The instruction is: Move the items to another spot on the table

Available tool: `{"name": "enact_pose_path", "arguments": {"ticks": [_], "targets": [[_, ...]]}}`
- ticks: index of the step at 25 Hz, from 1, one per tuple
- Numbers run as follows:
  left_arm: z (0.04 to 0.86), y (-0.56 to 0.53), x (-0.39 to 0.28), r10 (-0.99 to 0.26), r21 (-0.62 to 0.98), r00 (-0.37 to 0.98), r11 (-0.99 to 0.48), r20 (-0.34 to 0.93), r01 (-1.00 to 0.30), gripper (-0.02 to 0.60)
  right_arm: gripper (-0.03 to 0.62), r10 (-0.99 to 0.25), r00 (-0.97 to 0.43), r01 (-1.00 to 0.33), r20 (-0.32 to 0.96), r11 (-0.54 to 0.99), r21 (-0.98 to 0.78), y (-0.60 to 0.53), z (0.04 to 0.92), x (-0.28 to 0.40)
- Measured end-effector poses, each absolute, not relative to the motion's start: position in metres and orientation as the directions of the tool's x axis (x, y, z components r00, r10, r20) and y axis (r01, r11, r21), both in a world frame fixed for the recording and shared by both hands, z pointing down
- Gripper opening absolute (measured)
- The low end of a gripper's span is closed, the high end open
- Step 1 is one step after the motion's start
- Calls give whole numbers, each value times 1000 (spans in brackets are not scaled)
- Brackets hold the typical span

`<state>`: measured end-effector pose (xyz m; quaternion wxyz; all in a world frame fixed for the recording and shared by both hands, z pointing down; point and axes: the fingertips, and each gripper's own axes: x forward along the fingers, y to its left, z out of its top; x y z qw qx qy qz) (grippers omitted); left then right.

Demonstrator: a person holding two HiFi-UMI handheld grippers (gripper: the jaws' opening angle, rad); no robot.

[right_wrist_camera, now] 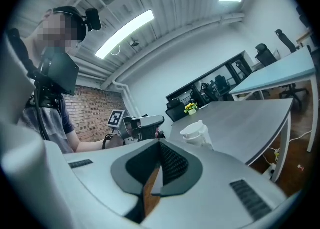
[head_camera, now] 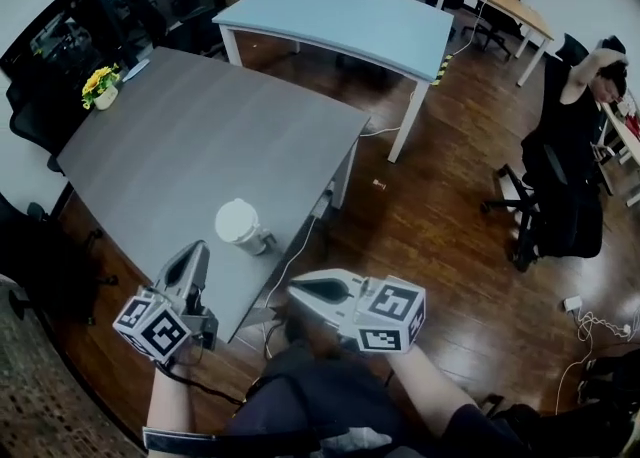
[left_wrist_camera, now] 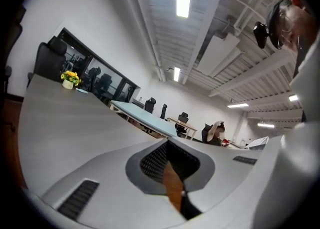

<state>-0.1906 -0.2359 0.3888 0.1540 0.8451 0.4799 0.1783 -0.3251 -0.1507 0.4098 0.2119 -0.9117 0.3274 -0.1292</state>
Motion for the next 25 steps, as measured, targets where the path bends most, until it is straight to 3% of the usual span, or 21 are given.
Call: {"name": "enact_pose_path", "arguments": {"ticks": [7,14,19,25], "targets": [[366,-225,-251,872,317,471,-489,137,813,5,-15,-664,746,-565,53,-672,-479,-142,406,-369],[358,-254,-283,838,307,532,-542,125,782,6,-15,-706,709,-620,-6,-619,-483,-163,394,-394],[349,-291,-311,809,348,583,-570,79,744,6,-15,-766,632,-696,-121,-492,-523,-192,381,-412],[358,-312,-345,779,300,606,-623,159,722,6,-15,-807,550,-780,-217,-403,-479,-212,359,-438]]}}
